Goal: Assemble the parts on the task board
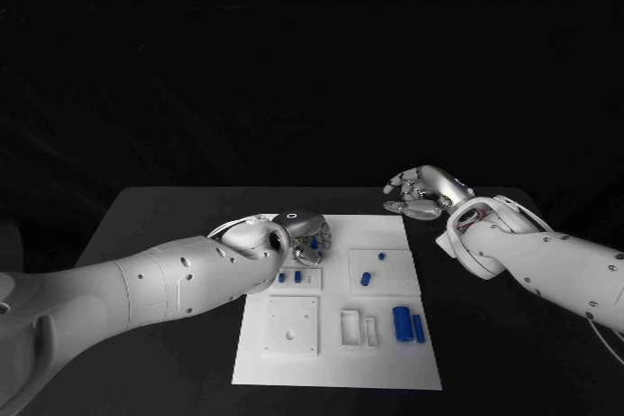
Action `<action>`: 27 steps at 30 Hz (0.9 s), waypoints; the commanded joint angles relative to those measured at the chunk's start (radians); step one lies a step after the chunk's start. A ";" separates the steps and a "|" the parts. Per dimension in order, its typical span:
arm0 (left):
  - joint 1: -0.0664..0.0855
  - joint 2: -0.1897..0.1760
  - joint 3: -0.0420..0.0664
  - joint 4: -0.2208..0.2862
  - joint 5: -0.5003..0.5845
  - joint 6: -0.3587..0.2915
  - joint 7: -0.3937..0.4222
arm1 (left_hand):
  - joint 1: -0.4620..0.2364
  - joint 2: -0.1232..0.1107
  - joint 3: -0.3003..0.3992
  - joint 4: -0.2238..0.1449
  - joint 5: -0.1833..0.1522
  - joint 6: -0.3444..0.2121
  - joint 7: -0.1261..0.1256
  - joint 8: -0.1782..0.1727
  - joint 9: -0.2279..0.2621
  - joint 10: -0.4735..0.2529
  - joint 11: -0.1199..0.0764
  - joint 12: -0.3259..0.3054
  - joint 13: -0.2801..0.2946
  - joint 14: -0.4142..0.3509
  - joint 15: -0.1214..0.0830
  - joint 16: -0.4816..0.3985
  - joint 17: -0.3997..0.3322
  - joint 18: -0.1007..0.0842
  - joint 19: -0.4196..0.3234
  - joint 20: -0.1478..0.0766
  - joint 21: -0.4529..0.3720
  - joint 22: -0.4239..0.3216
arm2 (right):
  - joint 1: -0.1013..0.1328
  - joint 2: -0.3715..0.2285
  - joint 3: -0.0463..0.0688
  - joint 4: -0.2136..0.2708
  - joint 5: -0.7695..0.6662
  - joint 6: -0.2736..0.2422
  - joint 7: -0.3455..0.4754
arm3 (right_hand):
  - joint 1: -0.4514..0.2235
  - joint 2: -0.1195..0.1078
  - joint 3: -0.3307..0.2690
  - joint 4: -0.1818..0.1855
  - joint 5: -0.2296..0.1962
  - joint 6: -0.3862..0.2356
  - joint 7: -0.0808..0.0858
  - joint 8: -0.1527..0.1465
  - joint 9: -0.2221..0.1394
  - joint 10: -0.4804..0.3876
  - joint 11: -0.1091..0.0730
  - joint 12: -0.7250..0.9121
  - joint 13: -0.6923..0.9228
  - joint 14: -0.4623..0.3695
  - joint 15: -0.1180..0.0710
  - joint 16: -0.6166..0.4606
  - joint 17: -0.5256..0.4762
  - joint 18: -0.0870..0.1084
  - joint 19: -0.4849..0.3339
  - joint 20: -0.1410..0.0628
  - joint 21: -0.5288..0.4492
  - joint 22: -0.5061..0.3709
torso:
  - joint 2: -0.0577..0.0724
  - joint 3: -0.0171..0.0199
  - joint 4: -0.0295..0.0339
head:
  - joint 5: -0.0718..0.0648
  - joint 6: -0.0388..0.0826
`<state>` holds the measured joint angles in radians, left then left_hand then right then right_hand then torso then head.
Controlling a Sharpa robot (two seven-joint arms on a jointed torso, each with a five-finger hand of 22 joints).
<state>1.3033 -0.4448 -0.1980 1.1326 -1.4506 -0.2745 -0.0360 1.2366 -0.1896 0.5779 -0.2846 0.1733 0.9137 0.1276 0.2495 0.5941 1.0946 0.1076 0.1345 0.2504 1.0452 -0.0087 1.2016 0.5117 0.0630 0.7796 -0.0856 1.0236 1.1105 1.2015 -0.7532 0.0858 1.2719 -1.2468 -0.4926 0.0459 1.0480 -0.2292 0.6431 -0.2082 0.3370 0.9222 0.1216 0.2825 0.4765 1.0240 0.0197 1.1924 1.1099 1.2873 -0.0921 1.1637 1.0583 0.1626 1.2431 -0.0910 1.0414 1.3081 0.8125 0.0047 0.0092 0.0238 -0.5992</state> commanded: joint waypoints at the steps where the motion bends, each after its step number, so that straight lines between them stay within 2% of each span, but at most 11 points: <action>1: 0.000 0.007 -0.006 -0.008 -0.034 0.029 -0.009 | -0.005 -0.005 0.003 0.002 -0.007 0.003 0.008 -0.003 -0.003 -0.008 0.001 -0.007 -0.003 0.005 0.005 0.012 0.005 0.028 0.011 -0.017 0.009 0.004 | 0.000 0.001 0.000 0.003 -0.005 0.008 0.010 | -0.006 -0.004 -0.001 0.005 0.007 0.000 0.009 -0.004 -0.002 0.004 -0.002 0.003 -0.001 0.006 0.000 -0.003 0.001 0.099 0.002 -0.008 -0.007 0.015 | 0.000 0.0002 0.0010 | -0.001 -0.001; 10: -0.002 0.027 -0.031 -0.059 -0.043 0.024 -0.006 | 0.001 0.005 0.006 0.001 -0.005 0.008 0.006 -0.002 -0.008 -0.001 0.000 -0.018 -0.009 0.008 0.004 0.032 0.014 0.034 0.019 -0.018 0.019 0.013 | 0.000 0.001 0.000 0.010 -0.006 0.008 0.010 | -0.005 -0.004 -0.001 0.005 0.008 0.000 0.009 -0.004 -0.002 0.004 -0.002 0.003 -0.002 0.006 0.000 -0.003 0.001 0.099 0.002 -0.008 -0.007 0.015 | 0.001 -0.0006 -0.0001 | -0.004 -0.003; 20: -0.005 0.029 -0.032 -0.068 -0.043 0.017 0.000 | 0.005 0.013 0.010 0.001 -0.004 0.004 0.007 -0.006 -0.014 0.008 0.000 -0.024 -0.012 0.009 0.004 0.042 0.018 0.036 0.022 -0.018 0.023 0.018 | 0.000 -0.001 0.000 0.012 -0.006 0.008 0.010 | -0.005 -0.003 -0.001 0.005 0.008 0.000 0.009 -0.004 -0.002 0.004 -0.002 0.003 -0.002 0.006 0.000 -0.003 0.001 0.099 0.002 -0.008 -0.007 0.015 | 0.000 -0.0002 0.0024 | -0.007 -0.006; 27: -0.005 0.029 -0.032 -0.068 -0.038 0.030 0.001 | 0.000 0.021 0.003 0.003 -0.014 0.017 0.009 -0.001 -0.020 0.054 -0.016 -0.012 -0.007 0.026 -0.012 0.077 0.031 0.041 0.040 -0.028 0.040 0.031 | 0.000 -0.001 0.000 0.012 -0.006 0.009 0.009 | -0.004 -0.003 0.000 0.005 0.008 0.000 0.008 -0.003 -0.002 0.004 -0.002 0.003 -0.002 0.006 0.000 -0.003 0.002 0.099 0.002 -0.008 -0.007 0.015 | -0.001 -0.0002 0.0033 | -0.008 -0.008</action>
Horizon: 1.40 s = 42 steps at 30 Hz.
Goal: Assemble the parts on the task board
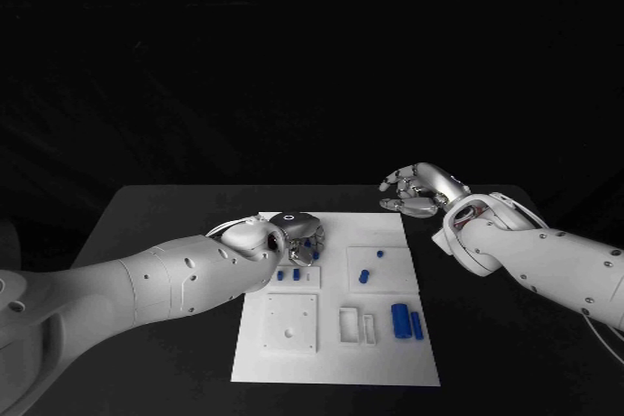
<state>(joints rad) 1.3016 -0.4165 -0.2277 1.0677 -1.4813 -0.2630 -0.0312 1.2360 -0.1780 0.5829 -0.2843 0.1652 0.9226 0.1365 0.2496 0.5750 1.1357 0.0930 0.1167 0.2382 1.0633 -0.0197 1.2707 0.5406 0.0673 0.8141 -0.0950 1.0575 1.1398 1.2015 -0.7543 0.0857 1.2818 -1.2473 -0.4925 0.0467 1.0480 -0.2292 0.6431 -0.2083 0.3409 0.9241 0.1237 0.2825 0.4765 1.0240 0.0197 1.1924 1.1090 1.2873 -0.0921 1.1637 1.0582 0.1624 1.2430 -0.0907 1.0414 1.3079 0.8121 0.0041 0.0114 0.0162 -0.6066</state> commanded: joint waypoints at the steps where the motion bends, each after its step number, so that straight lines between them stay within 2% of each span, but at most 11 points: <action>1: -0.004 0.001 -0.002 -0.003 -0.005 0.019 -0.004 | -0.003 0.010 -0.005 0.003 -0.013 0.012 0.000 0.001 -0.003 0.024 -0.005 0.012 0.008 0.012 -0.004 0.017 0.006 0.038 0.011 -0.022 0.010 0.005 | 0.000 0.001 0.000 0.002 -0.006 0.009 0.009 | -0.004 -0.003 0.000 0.005 0.004 -0.002 0.006 -0.003 -0.002 0.004 -0.002 0.003 -0.001 0.006 0.000 -0.003 0.002 0.099 0.002 -0.008 -0.007 0.015 | 0.000 0.0006 0.0010 | 0.000 0.000; 4: -0.004 0.004 -0.002 -0.004 -0.003 0.022 -0.002 | -0.009 0.011 -0.010 0.004 -0.042 0.018 0.001 0.003 -0.004 0.033 -0.008 0.017 0.010 0.015 -0.007 0.025 0.008 0.038 0.015 -0.025 0.014 0.008 | 0.000 0.001 0.000 0.002 -0.006 0.009 0.009 | -0.004 -0.003 0.000 0.005 0.004 -0.001 0.006 -0.003 -0.002 0.004 -0.002 0.003 -0.001 0.006 0.000 -0.003 0.002 0.099 0.002 -0.008 -0.007 0.015 | -0.001 0.0006 0.0004 | 0.000 0.000; 5: -0.005 0.005 -0.002 -0.005 -0.003 0.021 -0.002 | -0.009 0.011 -0.010 0.004 -0.042 0.018 0.001 0.003 -0.004 0.033 -0.008 0.017 0.010 0.015 -0.007 0.025 0.008 0.038 0.015 -0.025 0.014 0.008 | 0.000 0.001 0.000 0.002 -0.006 0.009 0.009 | -0.004 -0.003 0.000 0.005 0.004 -0.001 0.006 -0.003 -0.002 0.004 -0.002 0.003 -0.001 0.006 0.000 -0.003 0.002 0.099 0.002 -0.008 -0.007 0.015 | -0.001 0.0006 0.0002 | 0.000 0.000; 6: -0.005 0.007 -0.002 -0.007 -0.003 0.019 -0.003 | -0.012 0.010 -0.011 0.006 -0.057 0.019 0.001 0.004 -0.005 0.035 -0.009 0.018 0.011 0.017 -0.008 0.028 0.009 0.039 0.018 -0.026 0.015 0.009 | 0.000 0.001 0.000 0.002 -0.006 0.009 0.009 | -0.004 -0.003 0.000 0.005 0.004 -0.001 0.006 -0.003 -0.002 0.004 -0.002 0.003 -0.001 0.006 0.000 -0.003 0.002 0.099 0.002 -0.008 -0.007 0.015 | -0.001 0.0005 0.0004 | 0.000 0.000; 7: -0.006 0.008 -0.002 -0.009 -0.003 0.019 -0.003 | -0.022 0.008 -0.015 0.012 -0.098 0.021 -0.001 0.005 -0.006 0.038 -0.009 0.020 0.012 0.018 -0.011 0.032 0.010 0.039 0.020 -0.028 0.016 0.010 | 0.000 0.001 0.000 0.002 -0.006 0.009 0.009 | -0.004 -0.003 0.000 0.005 0.004 -0.001 0.006 -0.003 -0.002 0.004 -0.002 0.003 -0.001 0.006 0.000 -0.003 0.002 0.099 0.002 -0.008 -0.007 0.015 | -0.001 0.0004 0.0004 | 0.000 0.000; 10: -0.009 0.013 -0.002 -0.018 -0.003 0.016 -0.004 | -0.035 0.011 -0.019 0.021 -0.111 0.027 -0.002 0.007 -0.006 0.046 -0.012 0.025 0.014 0.022 -0.011 0.036 0.010 0.039 0.025 -0.030 0.018 0.011 | 0.000 0.002 0.001 0.003 -0.006 0.010 0.009 | -0.004 -0.002 0.000 0.005 0.003 -0.001 0.006 -0.003 -0.002 0.004 -0.002 0.003 -0.001 0.006 0.000 -0.003 0.002 0.099 0.002 -0.008 -0.007 0.015 | 0.000 0.0005 -0.0003 | 0.000 0.000; 19: -0.021 0.024 -0.005 -0.039 -0.003 0.023 -0.005 | -0.041 0.019 -0.022 0.029 -0.112 0.040 -0.007 0.014 -0.007 0.064 -0.017 0.034 0.018 0.034 -0.016 0.045 0.011 0.042 0.035 -0.035 0.024 0.014 | 0.000 0.001 0.001 0.004 -0.007 0.010 0.008 | -0.003 -0.001 0.000 0.006 0.003 0.000 0.006 -0.003 -0.001 0.004 -0.003 0.003 -0.001 0.006 0.000 -0.003 0.002 0.099 0.002 -0.008 -0.007 0.015 | 0.000 0.0007 -0.0008 | -0.003 -0.003; 25: -0.024 0.027 -0.006 -0.041 -0.003 0.030 -0.009 | -0.043 0.028 -0.022 0.032 -0.112 0.046 -0.009 0.015 -0.009 0.079 -0.023 0.041 0.021 0.043 -0.022 0.051 0.011 0.044 0.042 -0.039 0.027 0.016 | 0.000 0.002 0.001 0.004 -0.008 0.010 0.009 | -0.003 -0.001 0.000 0.006 0.003 0.000 0.006 -0.002 -0.001 0.004 -0.003 0.003 -0.001 0.006 -0.001 -0.003 0.002 0.099 0.002 -0.008 -0.007 0.016 | 0.000 0.0007 -0.0013 | -0.004 -0.005; 30: -0.024 0.025 -0.006 -0.038 -0.013 0.048 -0.013 | -0.032 0.045 -0.015 0.030 -0.110 0.078 -0.022 0.030 -0.007 0.117 -0.038 0.058 0.028 0.060 -0.037 0.065 0.014 0.046 0.055 -0.048 0.034 0.021 | 0.000 0.001 0.001 0.005 -0.008 0.010 0.009 | -0.003 0.000 0.000 0.006 0.003 0.001 0.006 -0.002 -0.001 0.005 -0.003 0.003 -0.001 0.007 -0.001 -0.003 0.002 0.099 0.002 -0.008 -0.007 0.016 | -0.001 0.0010 -0.0004 | -0.006 -0.007; 37: -0.026 0.023 -0.007 -0.036 -0.027 0.039 -0.014 | -0.006 0.071 0.019 0.020 -0.109 0.138 -0.042 0.054 -0.003 0.175 -0.063 0.078 0.035 0.092 -0.062 0.083 0.015 0.045 0.074 -0.060 0.045 0.028 | 0.000 0.000 0.001 0.006 -0.008 0.010 0.009 | -0.004 0.000 0.000 0.007 0.003 0.001 0.006 -0.002 -0.001 0.005 -0.003 0.003 -0.001 0.007 -0.001 -0.003 0.002 0.099 0.002 -0.008 -0.007 0.016 | 0.000 0.0008 0.0012 | -0.007 -0.008; 42: -0.028 0.021 -0.007 -0.032 -0.028 0.027 -0.014 | -0.010 0.074 0.032 0.020 -0.109 0.153 -0.047 0.057 -0.004 0.190 -0.070 0.079 0.035 0.106 -0.068 0.087 0.014 0.045 0.083 -0.066 0.048 0.029 | 0.000 0.000 0.001 0.006 -0.010 0.010 0.009 | -0.004 0.000 0.000 0.007 0.003 0.002 0.006 -0.001 -0.001 0.005 -0.003 0.003 -0.001 0.007 -0.001 -0.003 0.002 0.099 0.002 -0.008 -0.007 0.016 | -0.001 0.0004 0.0004 | -0.006 -0.009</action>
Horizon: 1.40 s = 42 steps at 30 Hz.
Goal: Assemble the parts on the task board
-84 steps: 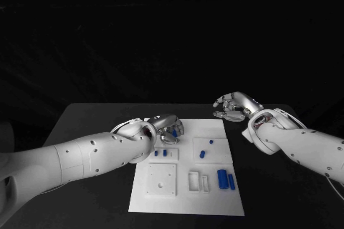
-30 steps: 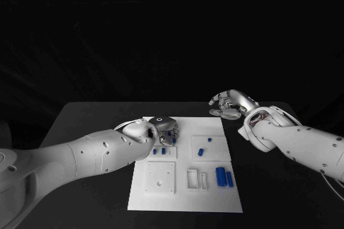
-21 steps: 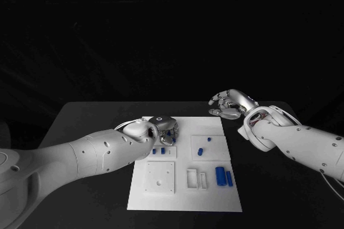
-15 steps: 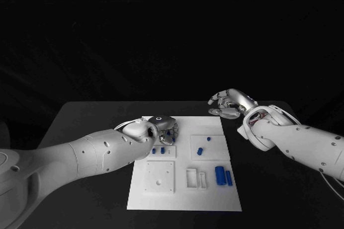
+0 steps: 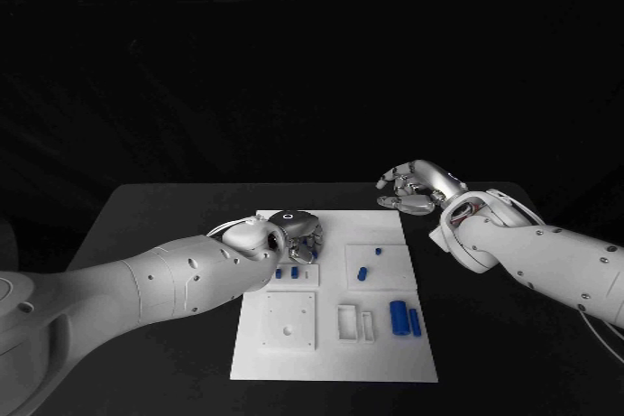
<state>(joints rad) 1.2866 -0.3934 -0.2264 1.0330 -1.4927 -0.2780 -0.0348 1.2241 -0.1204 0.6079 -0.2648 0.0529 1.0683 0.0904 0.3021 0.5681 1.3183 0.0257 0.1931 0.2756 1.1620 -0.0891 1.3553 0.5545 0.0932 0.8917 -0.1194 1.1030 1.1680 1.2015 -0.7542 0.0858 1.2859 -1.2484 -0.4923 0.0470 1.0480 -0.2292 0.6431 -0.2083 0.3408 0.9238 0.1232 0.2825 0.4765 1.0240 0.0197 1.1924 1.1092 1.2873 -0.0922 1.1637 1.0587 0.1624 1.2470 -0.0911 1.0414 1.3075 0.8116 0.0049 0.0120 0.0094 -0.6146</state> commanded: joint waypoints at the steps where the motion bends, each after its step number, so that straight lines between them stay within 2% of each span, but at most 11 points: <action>1: -0.014 -0.003 -0.008 0.004 -0.017 0.038 -0.011 | 0.002 0.017 0.008 0.000 0.003 0.008 -0.001 0.005 0.003 0.008 -0.003 0.002 -0.002 0.008 0.001 0.003 0.000 0.019 0.006 -0.042 0.003 0.001 | 0.000 0.000 0.000 0.002 -0.009 0.010 0.009 | -0.004 0.000 0.000 0.007 0.003 0.002 0.006 -0.001 -0.001 0.005 -0.003 0.003 -0.001 0.007 -0.001 -0.003 0.001 0.099 -0.002 -0.008 -0.007 0.016 | 0.000 -0.0003 -0.0002 | 0.001 -0.001; 7: -0.015 -0.014 -0.008 0.015 -0.011 -0.009 -0.011 | -0.004 0.020 0.013 -0.001 0.003 0.017 -0.004 0.006 0.003 0.019 -0.007 0.002 -0.002 0.016 -0.003 0.004 -0.002 0.019 0.013 -0.047 0.006 0.003 | 0.000 0.001 0.000 0.001 -0.008 0.010 0.009 | -0.004 0.000 0.001 0.007 0.003 0.003 0.006 -0.001 -0.001 0.005 -0.003 0.003 -0.001 0.007 -0.001 -0.003 0.001 0.099 -0.002 -0.008 -0.007 0.016 | 0.000 -0.0001 -0.0005 | 0.003 0.001; 17: -0.016 -0.052 -0.004 0.049 0.087 -0.129 0.024 | -0.010 0.018 0.020 -0.004 0.004 0.026 -0.007 0.006 0.002 0.030 -0.010 0.000 -0.003 0.025 -0.006 0.007 -0.003 0.020 0.025 -0.054 0.009 0.004 | 0.000 0.002 0.000 -0.002 -0.009 0.010 0.010 | -0.003 0.001 0.001 0.008 0.003 0.004 0.005 0.000 -0.001 0.005 -0.004 0.003 -0.001 0.007 -0.001 -0.003 0.001 0.099 -0.002 -0.008 -0.007 0.016 | -0.001 -0.0006 -0.0007 | 0.004 0.011; 20: -0.016 -0.067 0.007 0.061 0.118 -0.144 0.033 | -0.011 0.018 0.021 -0.004 0.005 0.027 -0.007 0.006 0.002 0.031 -0.010 -0.001 -0.003 0.027 -0.007 0.007 -0.003 0.020 0.027 -0.055 0.010 0.004 | 0.000 0.002 0.000 -0.004 -0.009 0.009 0.010 | -0.003 0.001 0.001 0.008 0.003 0.005 0.005 0.000 -0.001 0.005 -0.004 0.003 -0.001 0.007 -0.001 -0.003 0.001 0.099 -0.002 -0.008 -0.007 0.016 | -0.001 -0.0003 -0.0004 | 0.005 0.014; 22: -0.016 -0.071 0.027 0.065 0.139 -0.152 0.040 | -0.012 0.017 0.022 -0.005 0.005 0.027 -0.007 0.006 0.002 0.032 -0.011 -0.001 -0.003 0.028 -0.007 0.007 -0.003 0.020 0.028 -0.056 0.010 0.004 | 0.000 0.003 0.000 -0.005 -0.009 0.009 0.010 | -0.003 0.001 0.001 0.008 0.003 0.005 0.005 0.000 -0.001 0.005 -0.004 0.003 -0.001 0.007 -0.002 -0.003 0.001 0.099 -0.002 -0.008 -0.007 0.016 | -0.002 -0.0005 0.0003 | 0.005 0.016; 24: -0.016 -0.081 0.035 0.076 0.160 -0.147 0.043 | -0.013 0.017 0.023 -0.005 0.005 0.028 -0.007 0.005 0.002 0.033 -0.011 -0.002 -0.003 0.029 -0.007 0.008 -0.003 0.020 0.029 -0.057 0.010 0.004 | 0.000 0.003 0.000 -0.005 -0.009 0.010 0.010 | -0.003 0.001 0.001 0.008 0.003 0.005 0.005 0.000 -0.001 0.005 -0.004 0.003 -0.001 0.007 -0.002 -0.003 0.002 0.099 -0.002 -0.008 -0.007 0.016 | -0.001 -0.0007 0.0005 | 0.006 0.017; 26: -0.016 -0.088 0.052 0.085 0.181 -0.135 0.042 | -0.014 0.018 0.024 -0.005 0.005 0.028 -0.008 0.005 0.001 0.033 -0.011 -0.002 -0.004 0.030 -0.007 0.008 -0.004 0.020 0.031 -0.057 0.011 0.004 | 0.000 0.003 0.000 -0.005 -0.009 0.010 0.010 | -0.003 0.001 0.001 0.008 0.003 0.005 0.005 0.000 -0.001 0.005 -0.004 0.004 -0.002 0.007 -0.002 -0.003 0.002 0.099 -0.002 -0.008 -0.007 0.016 | -0.001 -0.0013 0.0009 | 0.007 0.019; 29: -0.016 -0.104 0.067 0.101 0.208 -0.101 0.037 | -0.015 0.018 0.024 -0.005 0.005 0.028 -0.007 0.005 0.001 0.034 -0.011 -0.003 -0.004 0.031 -0.008 0.008 -0.004 0.020 0.032 -0.058 0.011 0.005 | 0.000 0.002 0.000 -0.005 -0.009 0.011 0.010 | -0.003 0.001 0.001 0.007 0.003 0.005 0.005 0.000 -0.001 0.005 -0.004 0.004 -0.002 0.007 -0.002 -0.003 0.002 0.099 -0.002 -0.008 -0.007 0.016 | -0.001 -0.0015 0.0019 | 0.007 0.019; 32: -0.016 -0.128 0.076 0.125 0.226 -0.066 0.025 | -0.015 0.019 0.025 -0.005 0.005 0.028 -0.007 0.004 0.001 0.034 -0.011 -0.004 -0.004 0.031 -0.008 0.008 -0.004 0.020 0.033 -0.058 0.012 0.005 | 0.000 0.000 0.000 -0.005 -0.009 0.012 0.009 | -0.002 0.001 0.001 0.007 0.003 0.005 0.005 0.000 -0.001 0.005 -0.004 0.004 -0.002 0.007 -0.002 -0.003 0.002 0.099 -0.002 -0.008 -0.007 0.016 | -0.001 -0.0008 0.0017 | 0.009 0.019; 35: -0.016 -0.147 0.081 0.140 0.228 -0.043 0.015 | -0.016 0.019 0.025 -0.006 0.006 0.027 -0.007 0.003 0.000 0.033 -0.011 -0.005 -0.005 0.031 -0.007 0.007 -0.005 0.020 0.033 -0.059 0.011 0.005 | 0.000 -0.001 0.000 -0.006 -0.009 0.013 0.009 | -0.002 0.001 0.001 0.007 0.003 0.005 0.005 0.000 -0.001 0.005 -0.004 0.004 -0.002 0.007 -0.002 -0.003 0.002 0.099 -0.002 -0.008 -0.007 0.016 | -0.001 -0.0011 0.0022 | 0.009 0.019; 42: -0.016 -0.173 0.081 0.144 0.214 0.010 0.000 | -0.016 0.020 0.026 -0.007 0.006 0.027 -0.007 0.003 0.000 0.033 -0.011 -0.006 -0.005 0.031 -0.007 0.006 -0.005 0.020 0.033 -0.060 0.011 0.005 | 0.000 -0.002 0.000 -0.006 -0.009 0.014 0.008 | -0.002 0.001 0.001 0.007 0.003 0.005 0.005 0.000 -0.001 0.005 -0.004 0.004 -0.002 0.007 -0.002 -0.003 0.002 0.099 -0.002 -0.008 -0.007 0.016 | -0.001 -0.0008 0.0030 | 0.010 0.018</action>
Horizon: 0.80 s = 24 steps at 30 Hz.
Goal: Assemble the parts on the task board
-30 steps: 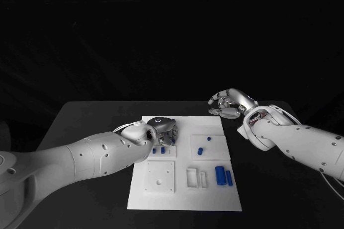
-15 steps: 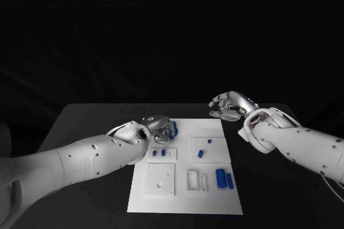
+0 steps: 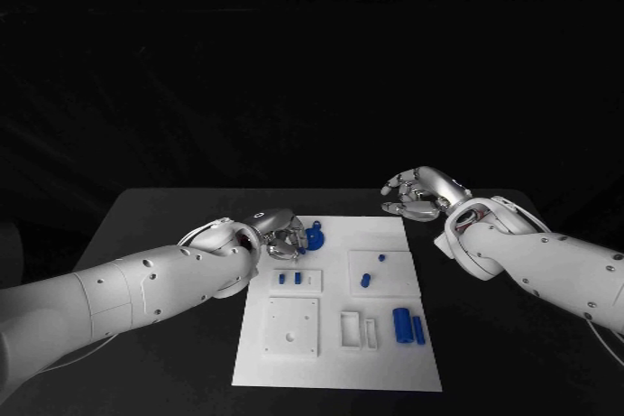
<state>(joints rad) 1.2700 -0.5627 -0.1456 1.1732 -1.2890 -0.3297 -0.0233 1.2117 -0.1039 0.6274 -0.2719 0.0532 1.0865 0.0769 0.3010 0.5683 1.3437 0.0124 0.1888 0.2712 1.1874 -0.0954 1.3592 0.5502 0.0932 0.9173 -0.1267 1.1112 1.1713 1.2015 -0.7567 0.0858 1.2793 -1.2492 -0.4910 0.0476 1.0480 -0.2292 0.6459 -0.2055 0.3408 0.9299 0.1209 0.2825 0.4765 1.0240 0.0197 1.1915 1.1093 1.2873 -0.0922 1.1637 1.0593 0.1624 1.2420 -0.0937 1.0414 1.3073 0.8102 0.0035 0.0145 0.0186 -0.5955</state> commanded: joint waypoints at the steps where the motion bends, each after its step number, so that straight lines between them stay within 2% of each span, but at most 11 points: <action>1: 0.001 -0.007 0.000 0.004 0.003 0.064 -0.011 | -0.004 0.003 0.007 -0.001 0.005 0.009 0.007 0.003 0.000 0.007 0.003 -0.002 -0.001 0.006 -0.001 0.002 -0.001 0.020 0.007 -0.052 0.003 0.001 | 0.000 0.000 0.000 0.000 -0.008 0.013 0.008 | -0.002 0.001 -0.001 0.004 0.003 -0.001 0.007 0.000 -0.001 0.005 -0.004 0.005 -0.002 0.007 -0.002 -0.003 0.001 0.099 0.003 -0.006 -0.007 0.016 | 0.000 0.0003 0.0013 | 0.001 -0.001; 12: 0.000 -0.021 -0.001 -0.007 -0.032 0.071 -0.019 | -0.003 0.003 0.008 -0.002 0.005 0.009 0.007 0.003 0.000 0.008 0.003 -0.003 -0.001 0.006 -0.001 0.002 -0.001 0.019 0.007 -0.053 0.002 0.002 | 0.000 0.001 0.000 0.000 -0.008 0.013 0.008 | -0.001 0.001 -0.001 0.004 0.003 -0.001 0.007 0.000 -0.001 0.005 -0.004 0.005 -0.002 0.007 -0.002 -0.004 0.001 0.099 0.003 -0.006 -0.007 0.017 | 0.001 0.0007 -0.0027 | 0.007 -0.003; 24: -0.002 -0.018 -0.002 -0.019 -0.041 0.075 -0.021 | -0.003 0.003 0.009 -0.003 0.005 0.009 0.007 0.003 0.000 0.009 0.003 -0.004 -0.001 0.006 -0.001 0.002 -0.002 0.019 0.008 -0.053 0.002 0.002 | 0.000 0.000 0.000 0.000 -0.008 0.013 0.008 | -0.001 0.001 -0.001 0.004 0.002 -0.001 0.007 0.000 -0.001 0.005 -0.004 0.005 -0.002 0.007 -0.002 -0.004 0.001 0.099 0.003 -0.006 -0.007 0.017 | 0.001 0.0019 -0.0032 | 0.007 -0.006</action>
<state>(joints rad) 1.2684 -0.5840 -0.1474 1.1530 -1.3201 -0.2696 -0.0437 1.2116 -0.1046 0.6290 -0.2753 0.0529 1.0863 0.0771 0.3013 0.5670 1.3469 0.0159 0.1886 0.2709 1.1884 -0.0942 1.3592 0.5494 0.0937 0.9189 -0.1247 1.1112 1.1720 1.2014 -0.7568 0.0858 1.2784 -1.2493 -0.4896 0.0475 1.0481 -0.2292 0.6459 -0.2055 0.3408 0.9267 0.1207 0.2825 0.4766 1.0240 0.0197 1.1915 1.1085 1.2874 -0.0922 1.1637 1.0590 0.1619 1.2450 -0.0963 1.0414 1.3073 0.8116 0.0047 0.0114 0.0262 -0.6007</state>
